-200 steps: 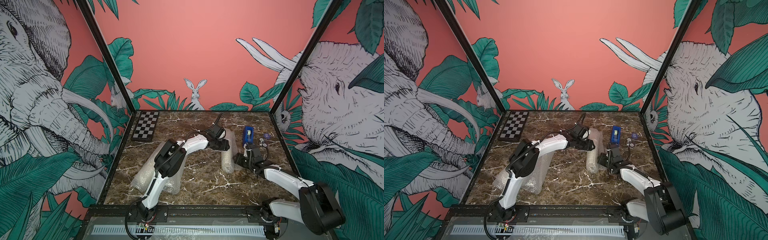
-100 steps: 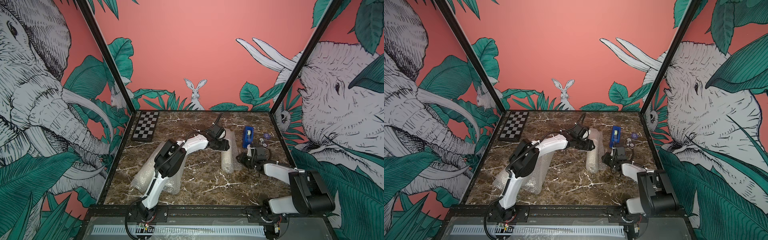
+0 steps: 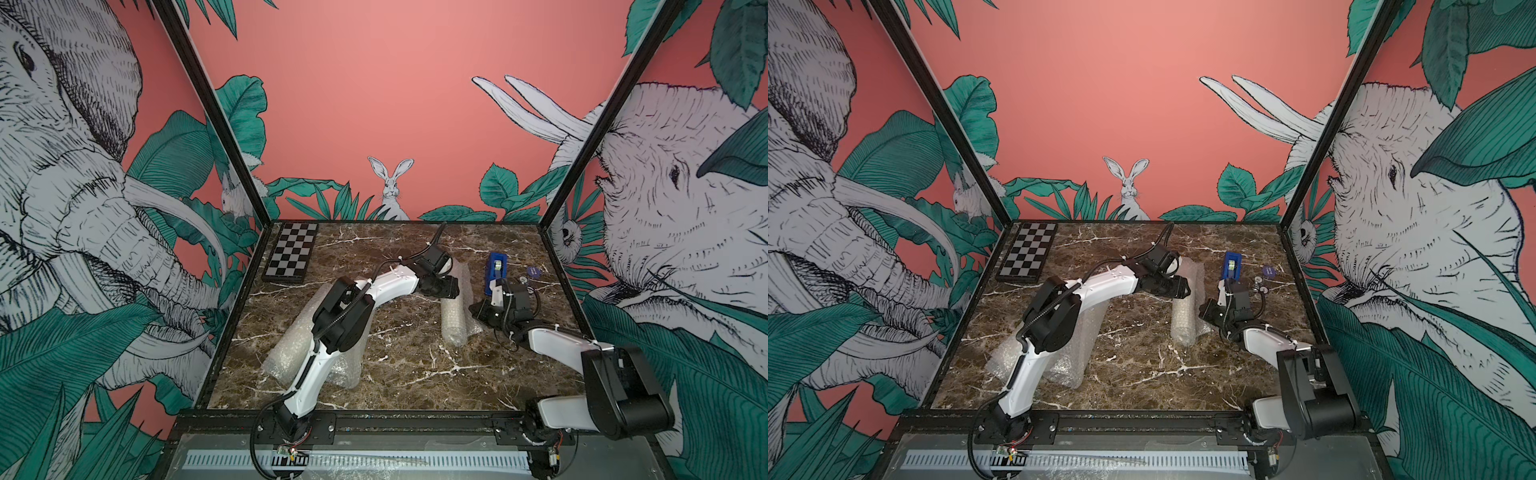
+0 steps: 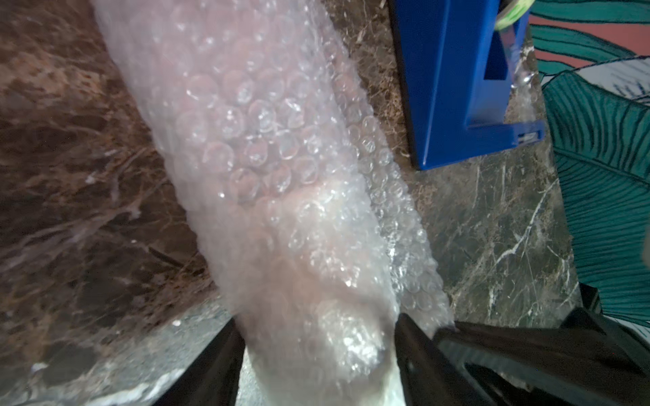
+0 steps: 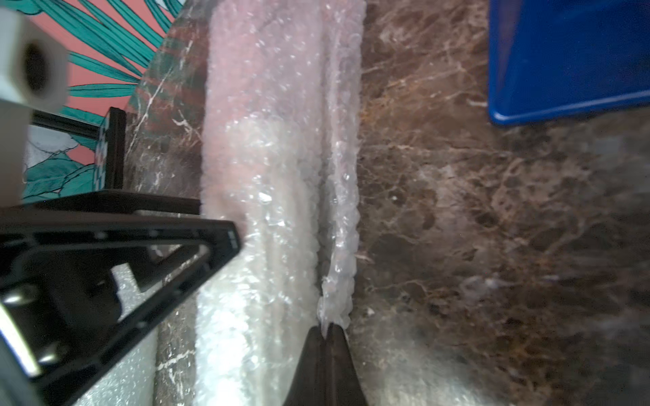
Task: Wrap vases in bubble wrap
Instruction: Wrap the vase in bubble wrap.
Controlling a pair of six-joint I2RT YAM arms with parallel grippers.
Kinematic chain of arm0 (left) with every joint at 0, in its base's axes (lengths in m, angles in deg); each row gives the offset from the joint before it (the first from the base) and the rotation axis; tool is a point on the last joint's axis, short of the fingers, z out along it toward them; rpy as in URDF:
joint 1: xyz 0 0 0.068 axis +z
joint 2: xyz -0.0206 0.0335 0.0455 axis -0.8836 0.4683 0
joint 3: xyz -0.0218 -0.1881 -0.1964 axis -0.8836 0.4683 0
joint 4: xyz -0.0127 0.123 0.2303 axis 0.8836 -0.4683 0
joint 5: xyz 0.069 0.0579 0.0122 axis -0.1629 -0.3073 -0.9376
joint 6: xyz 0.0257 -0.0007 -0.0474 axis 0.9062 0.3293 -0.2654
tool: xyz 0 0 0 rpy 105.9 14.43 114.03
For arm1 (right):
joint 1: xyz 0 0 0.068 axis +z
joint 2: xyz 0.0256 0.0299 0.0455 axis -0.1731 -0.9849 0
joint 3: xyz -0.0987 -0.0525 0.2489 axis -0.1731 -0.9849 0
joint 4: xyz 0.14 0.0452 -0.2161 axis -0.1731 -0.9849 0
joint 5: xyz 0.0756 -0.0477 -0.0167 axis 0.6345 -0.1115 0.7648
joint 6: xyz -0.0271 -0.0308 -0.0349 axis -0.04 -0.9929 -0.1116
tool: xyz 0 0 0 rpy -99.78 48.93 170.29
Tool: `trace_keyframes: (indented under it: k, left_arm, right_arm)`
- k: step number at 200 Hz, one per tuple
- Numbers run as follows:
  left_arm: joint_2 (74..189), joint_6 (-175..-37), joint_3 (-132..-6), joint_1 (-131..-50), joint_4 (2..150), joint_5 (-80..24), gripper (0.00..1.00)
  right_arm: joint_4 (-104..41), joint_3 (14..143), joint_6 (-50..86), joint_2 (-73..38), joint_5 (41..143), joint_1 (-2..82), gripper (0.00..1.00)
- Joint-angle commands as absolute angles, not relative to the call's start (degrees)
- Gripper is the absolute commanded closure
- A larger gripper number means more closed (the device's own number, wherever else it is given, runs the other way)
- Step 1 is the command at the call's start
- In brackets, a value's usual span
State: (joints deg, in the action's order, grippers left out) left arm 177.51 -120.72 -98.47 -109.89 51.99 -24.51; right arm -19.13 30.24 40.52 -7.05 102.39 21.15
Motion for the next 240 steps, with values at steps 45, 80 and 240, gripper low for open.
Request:
trace_keyframes:
  k: [45,80,240]
  left_arm:
    - [175.8,-121.7,-100.0,-109.4,55.5,-20.0,0.22]
    - [175.5,-121.6,-99.5,-109.0,56.9,-18.2,0.14]
    - [181.6,-118.3,-103.9,-108.6,47.9,-21.3,0.22]
  right_arm:
    - [-13.4,32.2,39.2,-7.3,106.2,25.0,1.00]
    - [-12.1,32.4,39.3,-8.5,106.6,25.4,1.00]
    - [-8.4,35.8,40.1,-13.4,107.0,27.7,0.98]
